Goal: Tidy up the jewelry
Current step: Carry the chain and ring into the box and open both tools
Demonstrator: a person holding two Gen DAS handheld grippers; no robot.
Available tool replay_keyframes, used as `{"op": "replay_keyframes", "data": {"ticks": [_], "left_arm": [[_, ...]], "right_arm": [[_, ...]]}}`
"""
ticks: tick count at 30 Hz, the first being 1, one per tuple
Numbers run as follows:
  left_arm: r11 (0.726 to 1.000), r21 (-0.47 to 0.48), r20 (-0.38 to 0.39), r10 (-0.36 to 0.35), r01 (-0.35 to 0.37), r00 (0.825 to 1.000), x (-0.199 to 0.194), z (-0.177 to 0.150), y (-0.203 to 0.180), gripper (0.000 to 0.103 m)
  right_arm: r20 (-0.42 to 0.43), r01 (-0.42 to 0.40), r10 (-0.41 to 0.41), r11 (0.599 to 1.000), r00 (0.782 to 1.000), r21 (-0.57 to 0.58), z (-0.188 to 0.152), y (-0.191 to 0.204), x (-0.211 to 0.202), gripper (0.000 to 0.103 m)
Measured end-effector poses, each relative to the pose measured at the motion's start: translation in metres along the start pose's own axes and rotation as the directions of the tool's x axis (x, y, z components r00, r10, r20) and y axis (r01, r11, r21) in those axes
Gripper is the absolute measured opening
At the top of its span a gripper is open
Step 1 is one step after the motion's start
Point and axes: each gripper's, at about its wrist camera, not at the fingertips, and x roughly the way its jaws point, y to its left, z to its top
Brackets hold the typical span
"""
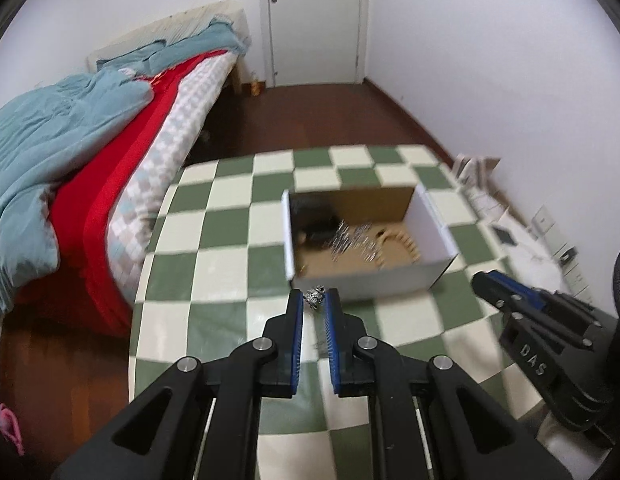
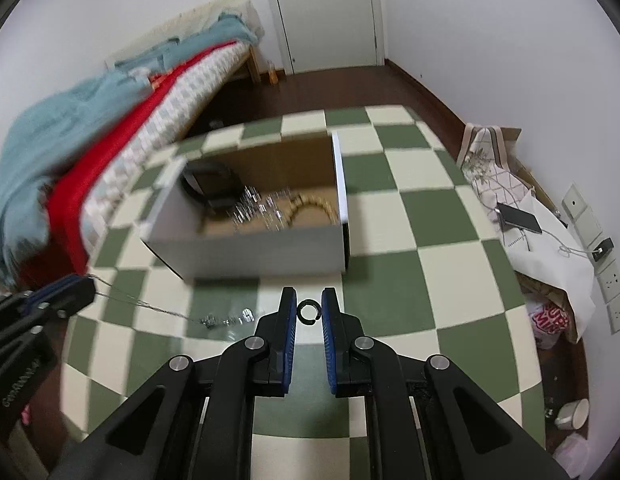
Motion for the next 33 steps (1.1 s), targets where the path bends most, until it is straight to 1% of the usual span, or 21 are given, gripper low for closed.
{"op": "replay_keyframes", "data": {"ticks": [5,8,12,15,19,22,27,30,33], "left_arm": [[0.999,0.0,0.057,-0.049,0.049,0.997,-0.022,0.034,-0.001,0.008],[0.997,0.001,0.089,-0.081,0.081,0.993,-0.033,0.062,-0.001,0.008],[0.994,0.003,0.09,-0.107,0.107,0.99,-0.03,0.094,-0.001,0.008],[0.992,-0.011,0.057,-0.124,0.125,0.991,-0.015,0.111,0.001,0.008],[0.99,-0.017,-0.001,-0.14,0.14,0.99,0.01,0.119,0.0,0.008],[0.992,-0.004,-0.053,-0.13,0.13,0.99,0.035,0.117,-0.003,0.008],[0.994,0.013,-0.144,-0.101,0.104,0.984,0.075,0.108,-0.002,0.008],[0.996,0.008,-0.166,-0.084,0.087,0.983,0.089,0.106,0.004,0.008],[0.996,-0.011,-0.18,-0.086,0.085,0.98,0.098,0.106,0.009,0.008]], "right_arm": [[0.049,-0.041,0.04,0.999,0.998,0.016,0.031,0.001,-0.03,0.013],[0.07,-0.062,0.06,0.998,0.996,0.027,0.049,0.001,-0.042,0.013],[0.079,-0.087,0.084,0.996,0.993,0.035,0.071,0.001,-0.047,0.013],[0.071,-0.105,0.102,0.993,0.992,0.044,0.086,0.0,-0.043,0.013],[0.027,-0.131,0.13,0.989,0.991,0.067,0.104,-0.004,-0.026,0.013],[-0.008,-0.133,0.134,0.989,0.991,0.069,0.113,-0.007,-0.009,0.013],[-0.085,-0.133,0.138,0.989,0.987,0.064,0.122,-0.009,0.023,0.013],[-0.123,-0.121,0.126,0.992,0.984,0.045,0.123,-0.008,0.039,0.013],[-0.151,-0.111,0.114,0.993,0.982,0.031,0.124,-0.008,0.053,0.013]]}}
